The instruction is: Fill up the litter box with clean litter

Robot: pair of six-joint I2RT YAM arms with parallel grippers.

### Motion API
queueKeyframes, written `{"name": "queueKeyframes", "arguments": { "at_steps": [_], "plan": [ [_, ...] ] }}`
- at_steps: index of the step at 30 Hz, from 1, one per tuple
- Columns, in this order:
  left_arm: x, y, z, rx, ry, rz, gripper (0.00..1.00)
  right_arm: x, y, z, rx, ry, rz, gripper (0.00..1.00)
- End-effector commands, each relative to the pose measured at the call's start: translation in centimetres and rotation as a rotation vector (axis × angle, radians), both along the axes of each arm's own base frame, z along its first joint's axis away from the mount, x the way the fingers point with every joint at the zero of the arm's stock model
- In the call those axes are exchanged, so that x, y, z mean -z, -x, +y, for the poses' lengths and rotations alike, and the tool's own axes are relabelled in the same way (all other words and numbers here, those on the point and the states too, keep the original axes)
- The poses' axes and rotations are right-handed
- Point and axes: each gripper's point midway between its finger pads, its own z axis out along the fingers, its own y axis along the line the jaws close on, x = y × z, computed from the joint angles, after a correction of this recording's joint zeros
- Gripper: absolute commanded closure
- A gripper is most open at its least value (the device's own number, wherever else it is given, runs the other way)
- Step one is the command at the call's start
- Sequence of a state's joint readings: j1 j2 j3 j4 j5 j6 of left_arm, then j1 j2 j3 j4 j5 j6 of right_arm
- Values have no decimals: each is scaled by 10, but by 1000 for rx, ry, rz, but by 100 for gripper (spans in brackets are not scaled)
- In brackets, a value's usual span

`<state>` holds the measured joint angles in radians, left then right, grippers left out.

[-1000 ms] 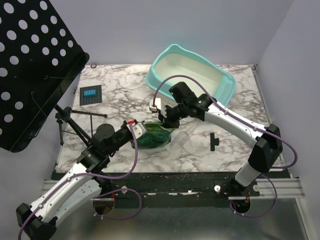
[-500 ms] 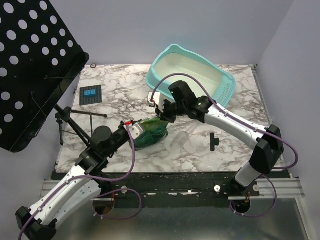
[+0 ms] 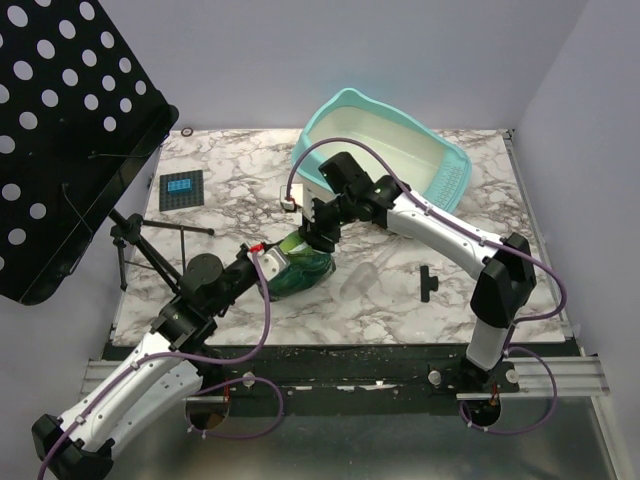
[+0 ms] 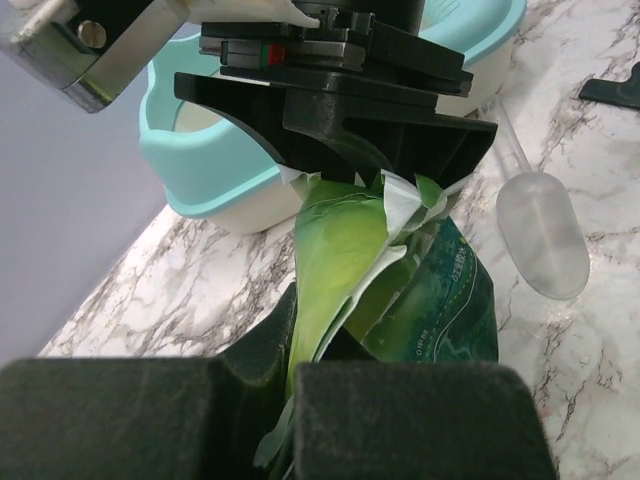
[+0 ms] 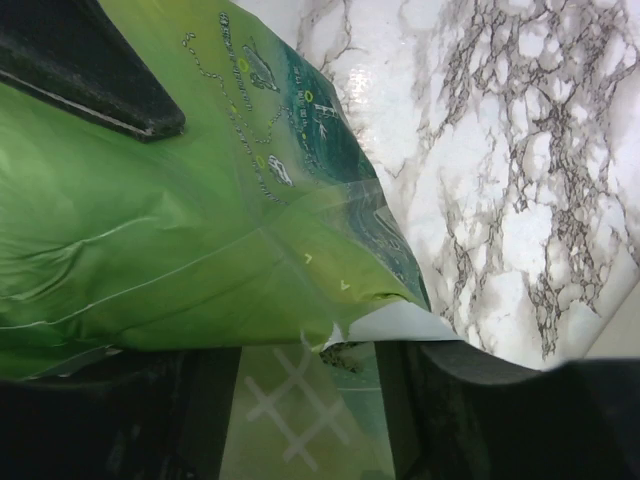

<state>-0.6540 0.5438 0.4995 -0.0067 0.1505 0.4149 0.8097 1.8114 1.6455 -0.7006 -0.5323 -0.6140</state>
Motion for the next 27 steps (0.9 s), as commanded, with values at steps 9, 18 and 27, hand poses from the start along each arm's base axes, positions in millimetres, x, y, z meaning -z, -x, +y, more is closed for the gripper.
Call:
{"name": "queueKeyframes", "arguments": {
  "at_steps": [9,18,27],
  "plan": [
    [-88,2,-9,77,21,-302,100,7,-64,-23,211,-13,-20,18],
    [-117,-11,-34,483,-46,-235,100,26,-55,-48,271,47,2,19],
    [-111,-17,-50,672,-87,-146,100,-62,-64,-87,559,-127,-175,20]
  ]
}}
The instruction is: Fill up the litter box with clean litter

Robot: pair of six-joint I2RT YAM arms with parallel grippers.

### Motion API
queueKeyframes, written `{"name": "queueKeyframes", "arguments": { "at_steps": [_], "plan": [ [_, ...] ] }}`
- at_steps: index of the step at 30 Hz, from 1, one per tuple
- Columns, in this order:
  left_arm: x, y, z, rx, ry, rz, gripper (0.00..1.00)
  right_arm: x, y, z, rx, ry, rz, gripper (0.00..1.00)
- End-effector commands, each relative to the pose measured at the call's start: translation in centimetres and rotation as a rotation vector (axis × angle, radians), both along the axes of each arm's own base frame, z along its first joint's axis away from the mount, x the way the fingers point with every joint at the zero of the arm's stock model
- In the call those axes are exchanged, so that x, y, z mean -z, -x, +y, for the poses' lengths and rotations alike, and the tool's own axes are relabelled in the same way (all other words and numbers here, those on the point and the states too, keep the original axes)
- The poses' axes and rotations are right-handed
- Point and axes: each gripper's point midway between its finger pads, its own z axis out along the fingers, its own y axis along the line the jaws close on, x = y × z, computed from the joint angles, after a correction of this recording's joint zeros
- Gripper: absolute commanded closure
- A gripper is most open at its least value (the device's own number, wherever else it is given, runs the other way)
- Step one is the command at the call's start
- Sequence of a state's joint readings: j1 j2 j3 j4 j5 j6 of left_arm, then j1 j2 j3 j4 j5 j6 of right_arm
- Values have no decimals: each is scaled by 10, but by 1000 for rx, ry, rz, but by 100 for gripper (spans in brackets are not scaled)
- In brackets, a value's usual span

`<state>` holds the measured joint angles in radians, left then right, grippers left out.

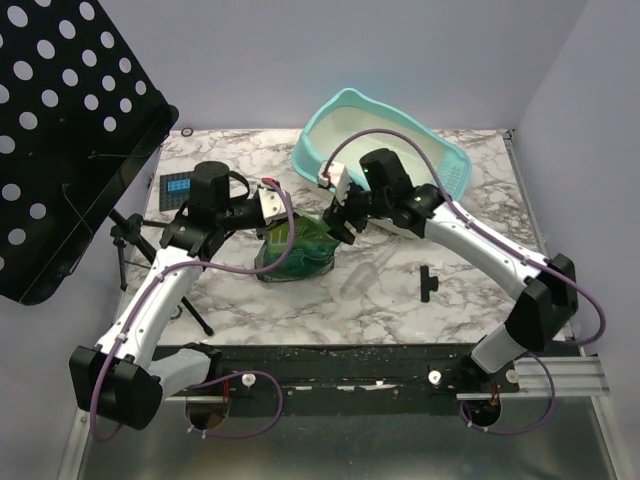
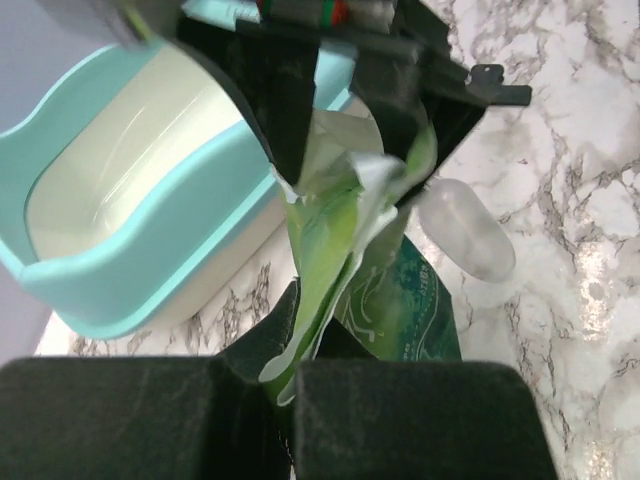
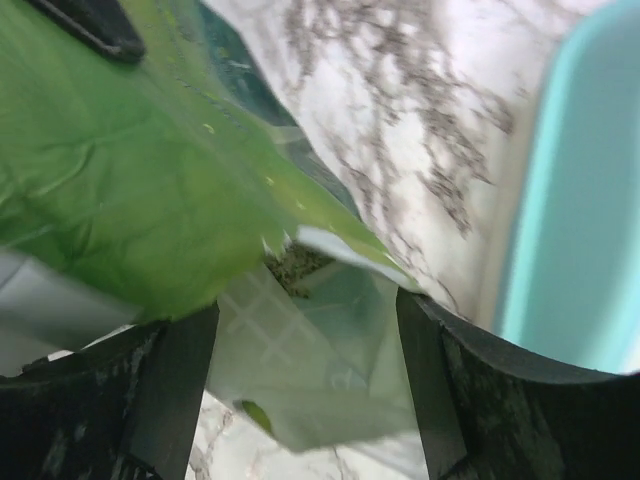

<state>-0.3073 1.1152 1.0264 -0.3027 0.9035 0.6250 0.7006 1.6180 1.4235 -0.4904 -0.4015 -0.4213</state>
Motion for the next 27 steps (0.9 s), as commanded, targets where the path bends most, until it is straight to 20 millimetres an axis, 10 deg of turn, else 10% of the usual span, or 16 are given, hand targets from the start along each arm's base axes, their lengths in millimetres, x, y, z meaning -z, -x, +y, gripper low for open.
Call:
{"name": "queueKeyframes", "arguments": {
  "at_steps": [1,9,27],
  "plan": [
    [-78,33,-16,262,107,-296,100,-55,-26,-40,280,-44,-142,19],
    [-54,30,-11,278,82,-259,100,-74,-54,-92,549,11,-212,13],
    [-37,21,-9,211,87,-250,100,-43,4,-56,57,-7,-74,17]
  ]
}}
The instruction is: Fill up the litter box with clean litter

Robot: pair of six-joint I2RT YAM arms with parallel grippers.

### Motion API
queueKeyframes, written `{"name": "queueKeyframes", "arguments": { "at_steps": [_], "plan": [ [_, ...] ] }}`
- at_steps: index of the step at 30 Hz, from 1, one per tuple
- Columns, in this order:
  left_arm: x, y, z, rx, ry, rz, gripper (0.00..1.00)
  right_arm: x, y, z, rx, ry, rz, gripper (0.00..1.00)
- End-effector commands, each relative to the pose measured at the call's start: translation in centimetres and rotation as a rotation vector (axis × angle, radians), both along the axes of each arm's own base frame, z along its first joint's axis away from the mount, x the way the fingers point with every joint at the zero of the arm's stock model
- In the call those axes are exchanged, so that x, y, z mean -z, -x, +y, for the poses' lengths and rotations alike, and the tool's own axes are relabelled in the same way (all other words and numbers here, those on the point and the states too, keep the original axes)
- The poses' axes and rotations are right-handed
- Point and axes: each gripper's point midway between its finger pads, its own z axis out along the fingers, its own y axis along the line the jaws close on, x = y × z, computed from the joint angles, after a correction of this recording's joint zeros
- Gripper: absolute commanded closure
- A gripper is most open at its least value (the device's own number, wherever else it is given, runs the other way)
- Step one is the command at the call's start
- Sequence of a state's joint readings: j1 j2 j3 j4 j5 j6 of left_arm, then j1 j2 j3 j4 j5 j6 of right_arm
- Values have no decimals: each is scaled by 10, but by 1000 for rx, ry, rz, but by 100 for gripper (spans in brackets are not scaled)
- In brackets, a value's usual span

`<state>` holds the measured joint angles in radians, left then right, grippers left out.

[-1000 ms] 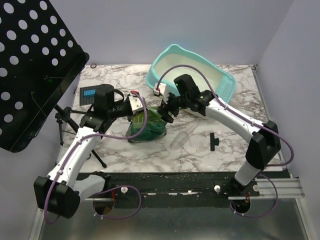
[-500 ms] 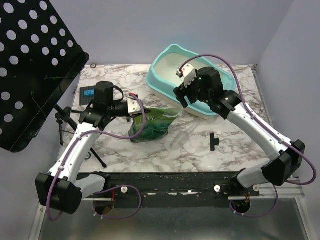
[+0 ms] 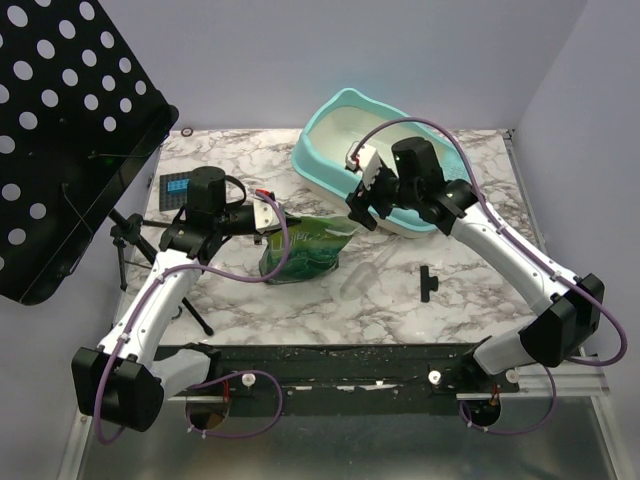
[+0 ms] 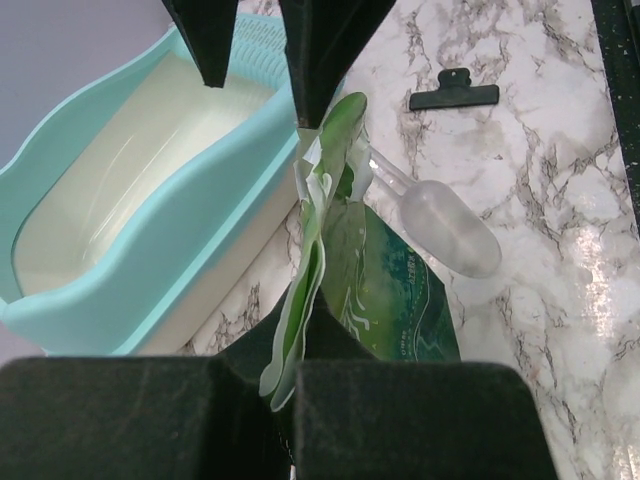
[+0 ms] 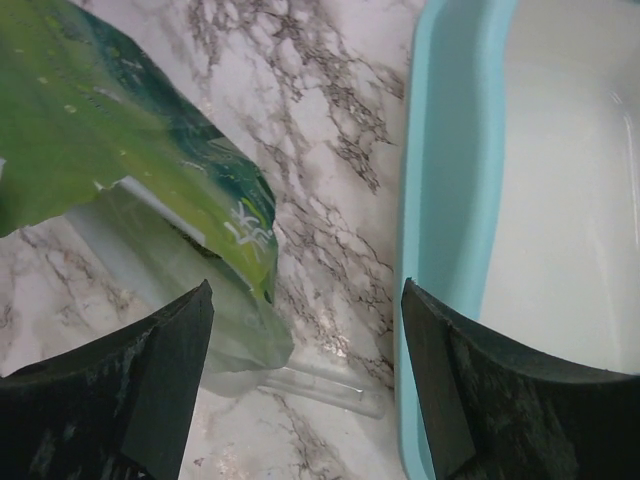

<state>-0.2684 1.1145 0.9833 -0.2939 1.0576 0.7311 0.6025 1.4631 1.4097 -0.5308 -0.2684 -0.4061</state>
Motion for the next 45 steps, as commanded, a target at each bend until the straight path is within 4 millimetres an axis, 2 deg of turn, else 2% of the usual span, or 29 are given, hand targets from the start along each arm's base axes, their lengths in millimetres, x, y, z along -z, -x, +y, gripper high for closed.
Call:
{"name": "queueKeyframes", "arguments": {
  "at_steps": [1,6,16,19,20,22,24,25,27,30,34,37,39,43,45],
  "plan": [
    [-43,7,-7,76,73,-196,100,6,30,8,-171,5,43,17],
    [-43,6,-7,70,76,-196,100,12,28,16,-203,-1,60,18],
    [-39,5,-7,63,75,-185,100,40,3,36,-219,17,105,20],
    [-40,4,-8,66,84,-181,100,53,9,44,-271,13,170,27],
    [-40,3,-8,62,87,-181,100,57,14,46,-294,10,199,32],
    [-38,-2,-8,44,88,-180,100,66,23,51,-337,7,266,47],
    [-38,-12,-7,-7,84,-202,100,72,24,52,-329,10,311,85],
    [-34,-16,-6,-38,74,-207,100,71,21,51,-307,12,315,100],
    [-44,-36,3,-165,91,-277,100,65,12,49,-240,15,308,100],
    [-54,-58,22,-356,111,-321,100,43,2,48,-122,-32,297,100],
    [-74,-57,35,-421,120,-410,100,10,1,46,22,-123,275,100],
    [-82,-54,36,-397,114,-452,100,-6,15,50,64,-168,282,100],
    [-81,-55,37,-388,93,-450,100,-12,34,57,57,-167,290,100],
    [-77,-59,50,-449,86,-467,100,-11,62,65,81,-182,322,100],
    [-75,-60,56,-490,110,-475,100,-4,69,67,116,-209,354,100]
  ]
}}
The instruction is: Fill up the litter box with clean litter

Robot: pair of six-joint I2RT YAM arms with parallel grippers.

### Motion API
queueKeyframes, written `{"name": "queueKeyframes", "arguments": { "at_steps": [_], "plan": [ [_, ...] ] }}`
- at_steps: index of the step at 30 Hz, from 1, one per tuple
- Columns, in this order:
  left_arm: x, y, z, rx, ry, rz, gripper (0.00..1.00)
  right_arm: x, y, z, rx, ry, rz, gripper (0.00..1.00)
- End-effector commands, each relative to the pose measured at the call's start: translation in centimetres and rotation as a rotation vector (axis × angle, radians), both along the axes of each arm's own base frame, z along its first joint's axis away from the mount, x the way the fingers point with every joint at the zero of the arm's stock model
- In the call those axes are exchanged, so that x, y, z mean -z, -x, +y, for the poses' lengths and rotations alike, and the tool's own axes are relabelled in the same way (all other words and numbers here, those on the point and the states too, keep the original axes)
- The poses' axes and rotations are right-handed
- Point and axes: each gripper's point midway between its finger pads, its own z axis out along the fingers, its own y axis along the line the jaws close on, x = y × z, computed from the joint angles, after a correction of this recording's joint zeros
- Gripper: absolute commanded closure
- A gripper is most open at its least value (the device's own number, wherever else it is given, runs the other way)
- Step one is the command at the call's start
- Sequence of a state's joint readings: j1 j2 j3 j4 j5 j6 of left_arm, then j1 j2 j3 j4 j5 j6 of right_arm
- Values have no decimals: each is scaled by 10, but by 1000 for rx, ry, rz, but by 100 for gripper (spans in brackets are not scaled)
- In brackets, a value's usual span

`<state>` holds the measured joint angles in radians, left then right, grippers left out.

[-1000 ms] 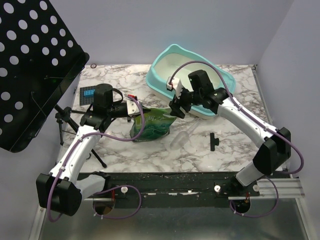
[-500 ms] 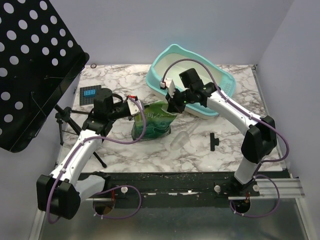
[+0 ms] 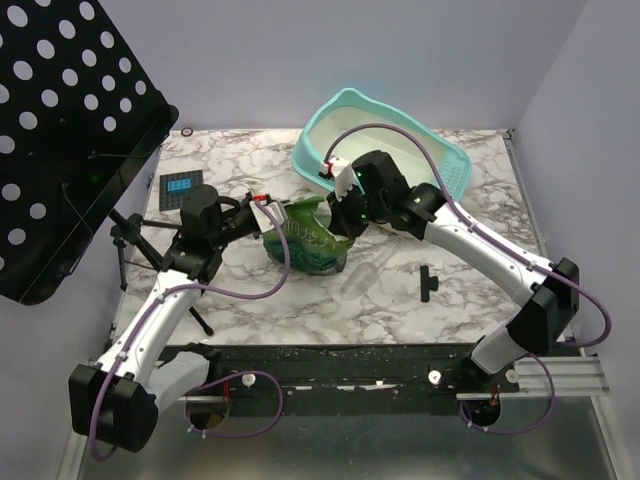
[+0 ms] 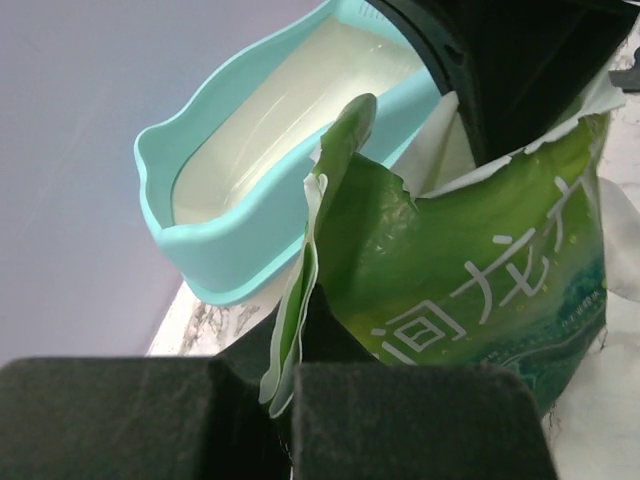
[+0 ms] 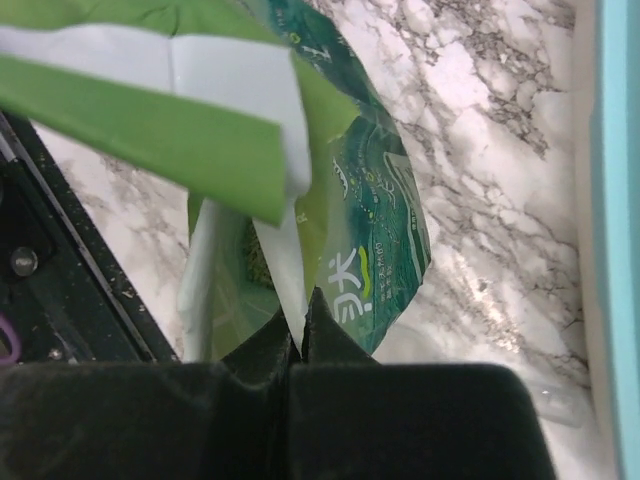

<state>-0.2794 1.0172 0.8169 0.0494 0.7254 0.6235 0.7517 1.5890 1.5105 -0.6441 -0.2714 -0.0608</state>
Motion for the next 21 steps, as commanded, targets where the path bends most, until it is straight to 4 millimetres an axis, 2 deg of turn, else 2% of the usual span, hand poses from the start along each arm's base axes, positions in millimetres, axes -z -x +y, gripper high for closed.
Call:
{"name": "queueKeyframes", "arguments": {
  "at_steps": [1,6,7,11,13,16,19,20,21],
  "plan": [
    [-66,-17,32,-178,67,-299,100,-28,20,9,109,-147,29,100],
    [-54,-11,35,-199,130,-296,100,15,13,16,194,-124,124,100],
    [-55,-9,36,-205,152,-298,100,20,11,17,203,-123,126,100],
    [-34,3,39,-216,188,-234,100,33,5,15,233,-98,115,100],
    [-26,10,40,-220,219,-213,100,33,3,13,234,-96,105,92],
    [-28,19,44,-242,271,-191,94,18,1,9,242,-112,62,58],
    [-36,32,41,-214,305,-160,92,-4,-4,0,266,-130,-12,49],
    [-39,36,40,-200,315,-150,88,-12,-6,-4,270,-138,-37,46],
    [-43,39,38,-188,323,-143,79,-18,-7,-8,278,-141,-57,43]
  ]
}}
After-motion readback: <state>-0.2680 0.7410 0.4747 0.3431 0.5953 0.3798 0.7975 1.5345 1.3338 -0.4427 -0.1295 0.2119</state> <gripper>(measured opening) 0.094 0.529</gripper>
